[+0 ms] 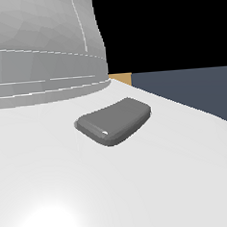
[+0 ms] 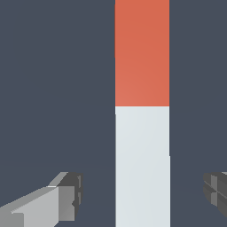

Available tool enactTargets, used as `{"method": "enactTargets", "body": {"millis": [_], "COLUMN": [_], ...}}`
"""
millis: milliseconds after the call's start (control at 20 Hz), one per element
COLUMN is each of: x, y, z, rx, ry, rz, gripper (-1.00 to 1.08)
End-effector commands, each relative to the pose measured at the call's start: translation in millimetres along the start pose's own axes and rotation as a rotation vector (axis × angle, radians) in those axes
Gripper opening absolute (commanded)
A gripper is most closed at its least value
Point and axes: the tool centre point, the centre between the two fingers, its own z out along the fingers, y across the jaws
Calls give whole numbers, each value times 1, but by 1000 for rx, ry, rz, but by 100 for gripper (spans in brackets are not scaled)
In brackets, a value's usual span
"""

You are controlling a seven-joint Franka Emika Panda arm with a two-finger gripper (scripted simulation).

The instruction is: Insert the peg into the horizontal hole in a box.

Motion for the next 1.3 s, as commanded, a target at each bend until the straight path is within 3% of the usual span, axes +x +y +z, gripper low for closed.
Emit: {"method": "enactTargets", "body": {"millis": [0,350,400,950,1250], "x": [0,1,1,2,25], "y": [-1,0,0,0,-7], "z": [14,29,29,28,22], "rx": [1,1,1,1,0], "ry": [0,0,0,0,0], "rz": [-1,-2,-2,-3,-46], "gripper": [100,100,-100,-100,-100]}}
